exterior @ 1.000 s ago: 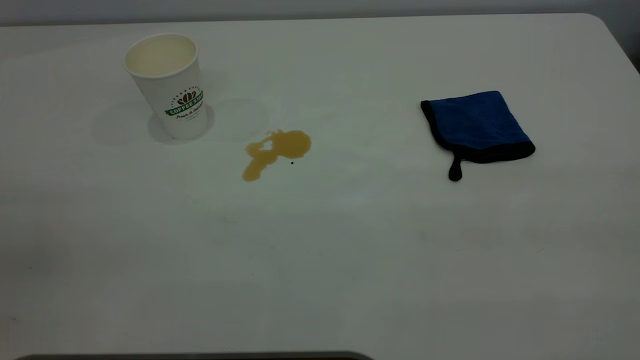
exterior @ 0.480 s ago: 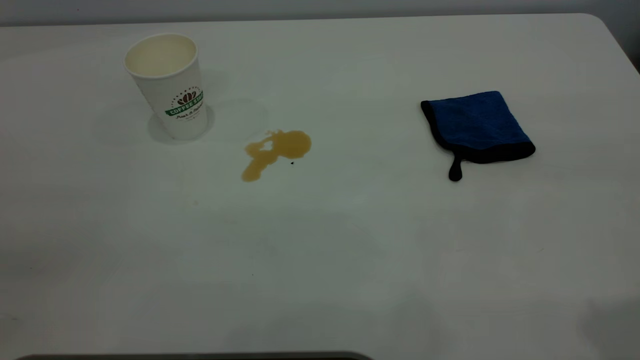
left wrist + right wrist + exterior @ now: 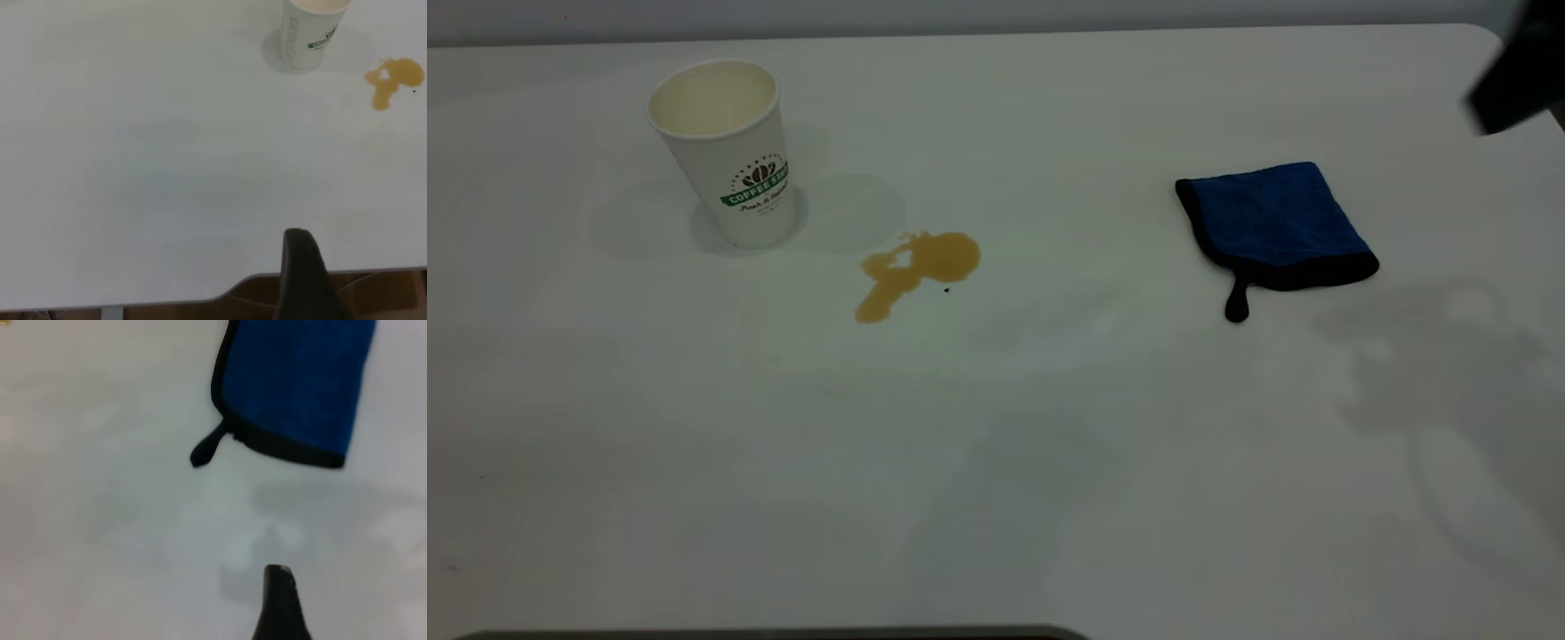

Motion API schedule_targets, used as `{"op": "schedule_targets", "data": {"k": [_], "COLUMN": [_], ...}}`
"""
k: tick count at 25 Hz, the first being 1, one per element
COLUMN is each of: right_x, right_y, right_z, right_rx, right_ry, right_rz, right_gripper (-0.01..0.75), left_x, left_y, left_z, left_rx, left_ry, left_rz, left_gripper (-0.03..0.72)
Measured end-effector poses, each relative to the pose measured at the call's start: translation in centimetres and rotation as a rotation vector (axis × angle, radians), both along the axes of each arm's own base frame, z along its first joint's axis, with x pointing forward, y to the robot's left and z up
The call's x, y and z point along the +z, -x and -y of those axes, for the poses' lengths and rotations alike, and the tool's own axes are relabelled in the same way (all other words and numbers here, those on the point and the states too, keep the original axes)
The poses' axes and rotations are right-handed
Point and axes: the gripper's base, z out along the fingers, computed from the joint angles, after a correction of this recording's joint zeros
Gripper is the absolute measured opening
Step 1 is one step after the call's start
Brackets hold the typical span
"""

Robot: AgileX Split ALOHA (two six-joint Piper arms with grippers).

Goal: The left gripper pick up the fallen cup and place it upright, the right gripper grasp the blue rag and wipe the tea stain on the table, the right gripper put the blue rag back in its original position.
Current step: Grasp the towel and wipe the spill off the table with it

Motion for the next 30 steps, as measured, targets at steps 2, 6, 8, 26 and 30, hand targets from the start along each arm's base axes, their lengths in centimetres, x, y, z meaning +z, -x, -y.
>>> {"op": "schedule_targets", "data": {"k": [2,6,8,26,30], "right_x": [-2.3,-5.6,-7.0,-16.7,-17.0], "right_y": [-2.5,-6.8,-8.5,-13.1,-13.2], "right_z": [-0.7,-1.4,-1.7,-4.4,-5.1], "right_rx": [0.026,0.038,0.054,0.173,0.189], "right_ry": [0.009,0.012,0.018,0.075,0.094], "right_rz": [-0.045,-0.072,-0.073,-0.099,-0.071], "right_gripper": [0.591,0.591,0.591,0.582,0.462], "left_x": [0.0,0.0,0.0,0.0,0.0], "left_y": [0.0,0.0,0.0,0.0,0.0], "left_z": [0.0,0.0,0.0,0.0,0.0], "left_rx": [0.0,0.0,0.0,-0.001,-0.001], "left_ry": [0.0,0.0,0.0,-0.001,-0.002], "left_rz": [0.0,0.0,0.0,0.0,0.0], "left_gripper": [0.481,0.481,0.481,0.481,0.481]}}
